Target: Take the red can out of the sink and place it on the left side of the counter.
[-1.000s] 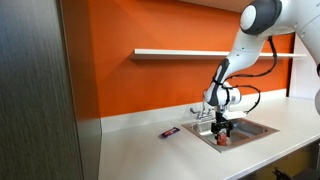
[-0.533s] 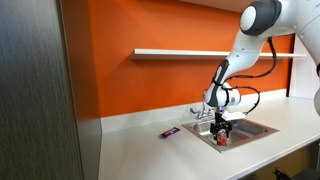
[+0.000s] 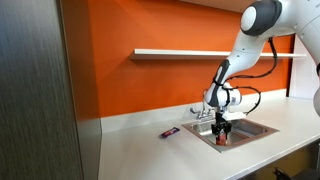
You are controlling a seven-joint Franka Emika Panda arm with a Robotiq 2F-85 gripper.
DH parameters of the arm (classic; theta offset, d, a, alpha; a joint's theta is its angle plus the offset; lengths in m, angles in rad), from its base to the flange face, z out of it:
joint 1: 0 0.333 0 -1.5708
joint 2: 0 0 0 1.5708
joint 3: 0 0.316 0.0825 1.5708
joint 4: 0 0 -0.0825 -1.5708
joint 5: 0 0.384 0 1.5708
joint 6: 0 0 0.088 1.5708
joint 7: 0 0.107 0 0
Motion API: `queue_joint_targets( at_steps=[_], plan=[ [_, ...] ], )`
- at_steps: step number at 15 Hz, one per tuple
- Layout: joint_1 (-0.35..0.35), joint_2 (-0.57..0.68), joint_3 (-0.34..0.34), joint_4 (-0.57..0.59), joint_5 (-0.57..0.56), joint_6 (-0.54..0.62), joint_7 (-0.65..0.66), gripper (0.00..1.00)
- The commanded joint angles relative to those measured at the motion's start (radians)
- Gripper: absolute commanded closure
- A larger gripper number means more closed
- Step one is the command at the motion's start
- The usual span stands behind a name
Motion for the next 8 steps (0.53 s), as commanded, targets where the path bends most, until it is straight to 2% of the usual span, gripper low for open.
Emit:
queue_joint_targets(
  at_steps=[1,8],
  plan=[
    [-0.031,0.011,0.027,0.015,0.023,0.01,-0.008,0.62],
    [-0.012,0.001,0.014,0.02,0.014,-0.018,0.025,0.62]
  ],
)
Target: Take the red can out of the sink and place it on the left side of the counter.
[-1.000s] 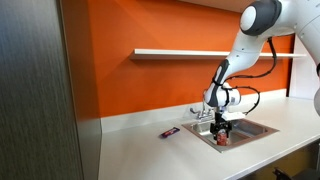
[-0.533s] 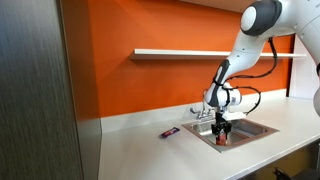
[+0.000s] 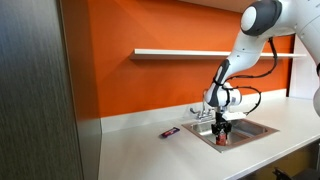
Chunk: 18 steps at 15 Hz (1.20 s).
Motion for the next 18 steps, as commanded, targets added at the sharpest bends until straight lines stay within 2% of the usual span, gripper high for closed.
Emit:
queue_joint_targets(
  at_steps=[1,18],
  plan=[
    [-0.007,-0.008,0.012,0.016,0.009,-0.022,0.028,0.62],
    [0.092,-0.175,-0.052,-0.002,-0.05,-0.107,0.177,0.62]
  ],
)
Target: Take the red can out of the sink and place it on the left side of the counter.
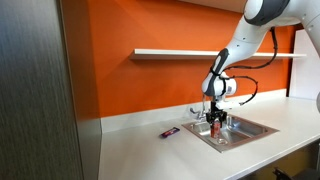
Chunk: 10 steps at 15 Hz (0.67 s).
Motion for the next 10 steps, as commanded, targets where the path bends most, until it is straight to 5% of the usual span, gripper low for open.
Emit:
queue_joint_targets(
  at_steps=[1,10],
  plan=[
    [0.032,-0.069,-0.029,-0.017,-0.04,-0.059,0.061,0.62],
    [0.059,-0.147,-0.041,-0.047,-0.07,-0.105,0.081,0.62]
  ],
)
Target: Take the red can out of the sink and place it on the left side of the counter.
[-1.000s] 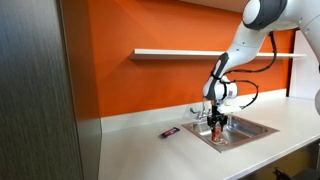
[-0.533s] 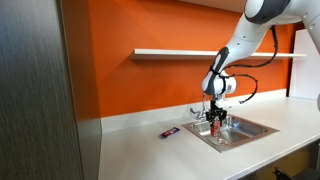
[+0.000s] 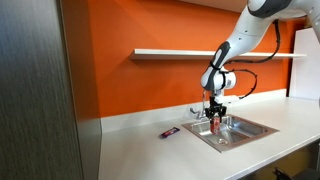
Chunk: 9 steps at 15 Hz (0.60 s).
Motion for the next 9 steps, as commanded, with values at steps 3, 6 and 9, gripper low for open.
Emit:
queue_joint_targets(
  at_steps=[3,6,9],
  plan=[
    [0.022,-0.102,-0.013,-0.056,-0.038,-0.044,0.034,0.62],
    [0.031,-0.134,-0.016,-0.082,-0.062,-0.059,0.032,0.62],
    [0.04,-0.164,-0.013,-0.109,-0.085,-0.074,0.031,0.62]
  ],
)
